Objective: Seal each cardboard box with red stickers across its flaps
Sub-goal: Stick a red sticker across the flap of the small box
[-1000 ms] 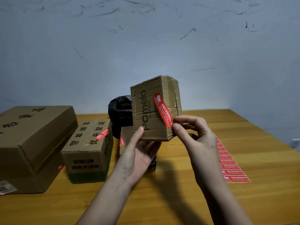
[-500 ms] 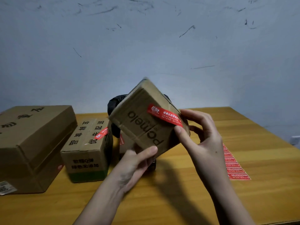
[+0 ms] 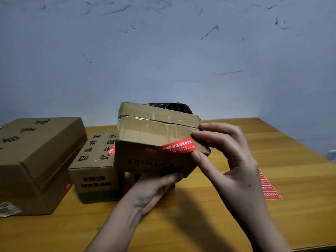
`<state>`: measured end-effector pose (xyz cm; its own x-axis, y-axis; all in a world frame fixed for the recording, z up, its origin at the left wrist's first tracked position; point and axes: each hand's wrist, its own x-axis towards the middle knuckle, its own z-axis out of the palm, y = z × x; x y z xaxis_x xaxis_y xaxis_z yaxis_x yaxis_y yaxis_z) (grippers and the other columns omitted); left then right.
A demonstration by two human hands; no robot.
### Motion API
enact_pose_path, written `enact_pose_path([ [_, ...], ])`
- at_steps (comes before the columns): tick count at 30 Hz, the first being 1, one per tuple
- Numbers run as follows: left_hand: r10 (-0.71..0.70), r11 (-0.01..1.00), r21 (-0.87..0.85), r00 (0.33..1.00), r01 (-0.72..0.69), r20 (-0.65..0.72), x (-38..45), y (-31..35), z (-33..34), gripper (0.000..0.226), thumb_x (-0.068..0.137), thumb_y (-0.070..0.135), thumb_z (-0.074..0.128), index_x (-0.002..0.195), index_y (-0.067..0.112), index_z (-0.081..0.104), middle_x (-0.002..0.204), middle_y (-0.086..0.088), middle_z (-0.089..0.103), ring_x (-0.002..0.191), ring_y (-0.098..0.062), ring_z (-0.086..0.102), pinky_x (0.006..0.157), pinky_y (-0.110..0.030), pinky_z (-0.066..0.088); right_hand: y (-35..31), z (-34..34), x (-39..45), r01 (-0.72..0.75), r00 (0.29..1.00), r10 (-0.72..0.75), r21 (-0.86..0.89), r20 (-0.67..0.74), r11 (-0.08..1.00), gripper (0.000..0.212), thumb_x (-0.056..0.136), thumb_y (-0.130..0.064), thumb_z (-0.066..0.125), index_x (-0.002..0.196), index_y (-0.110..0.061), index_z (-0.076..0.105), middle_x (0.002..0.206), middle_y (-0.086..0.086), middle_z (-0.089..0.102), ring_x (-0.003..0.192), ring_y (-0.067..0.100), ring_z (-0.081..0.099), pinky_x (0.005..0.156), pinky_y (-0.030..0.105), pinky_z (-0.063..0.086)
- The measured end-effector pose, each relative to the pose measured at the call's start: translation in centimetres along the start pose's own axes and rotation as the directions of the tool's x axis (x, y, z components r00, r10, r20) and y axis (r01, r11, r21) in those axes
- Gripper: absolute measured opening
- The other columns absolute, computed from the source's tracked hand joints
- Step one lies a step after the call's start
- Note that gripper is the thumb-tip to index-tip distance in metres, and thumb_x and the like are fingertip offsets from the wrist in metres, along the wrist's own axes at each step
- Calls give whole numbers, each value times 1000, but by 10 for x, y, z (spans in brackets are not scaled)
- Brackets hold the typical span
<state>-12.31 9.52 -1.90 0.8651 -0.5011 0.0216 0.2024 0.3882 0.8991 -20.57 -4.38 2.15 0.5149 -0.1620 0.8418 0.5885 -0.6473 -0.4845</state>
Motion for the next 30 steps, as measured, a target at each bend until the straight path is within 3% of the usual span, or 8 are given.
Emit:
enact_pose_path([
  [5,-6,1000,1,999,6,-39,1,0,-3,29,47,-6,67,63,16,77,78,-2,75,81,-13,70,77,-25,57,-5,-1,-2,-43,999,42,32,33,999,24,88,-28,61,110,-22,69,120,-2,56,121,19,54,94,22,43],
  [10,49,998,44,999,-49,-7,1,4,0,38,50,-4,67,66,29,79,83,2,75,83,-8,71,77,-22,57,-8,-1,-2,-91,996,88,93,35,992,23,92,-25,53,105,-22,72,119,-2,59,121,17,54,94,18,41],
  [16,73,996,60,997,-72,-14,3,3,-3,35,50,-5,68,65,25,79,82,2,75,82,-7,71,71,-19,57,-9,-1,-1,-138,990,133,147,41,980,23,93,-26,52,100,-23,73,117,-5,61,120,16,55,93,19,43],
  [20,86,993,79,996,-84,-18,3,1,-6,46,41,-12,85,68,24,79,84,1,75,83,-8,71,65,-19,56,-9,0,0,-168,986,163,170,44,971,22,93,-25,53,98,-25,74,114,-8,61,119,15,56,91,19,45],
  [22,89,993,80,996,-88,-10,3,1,-7,43,39,0,82,70,29,79,84,3,75,84,-7,71,65,-18,55,-9,0,1,-179,984,175,180,39,967,19,94,-24,55,95,-25,74,112,-7,62,118,15,56,90,20,46],
  [26,68,993,95,998,-66,-19,3,-1,-6,41,44,-12,82,72,16,76,81,2,75,81,-9,71,65,-19,56,-9,1,2,-209,978,206,202,35,957,19,91,-17,55,89,-22,73,109,-4,61,112,8,58,86,16,46],
  [30,58,997,49,998,-58,-13,3,-1,-3,38,48,-4,68,80,16,71,81,1,75,79,-7,71,70,-19,57,-10,3,3,-240,971,233,284,58,928,18,90,-13,53,86,-18,70,113,1,59,109,-1,58,82,8,44],
])
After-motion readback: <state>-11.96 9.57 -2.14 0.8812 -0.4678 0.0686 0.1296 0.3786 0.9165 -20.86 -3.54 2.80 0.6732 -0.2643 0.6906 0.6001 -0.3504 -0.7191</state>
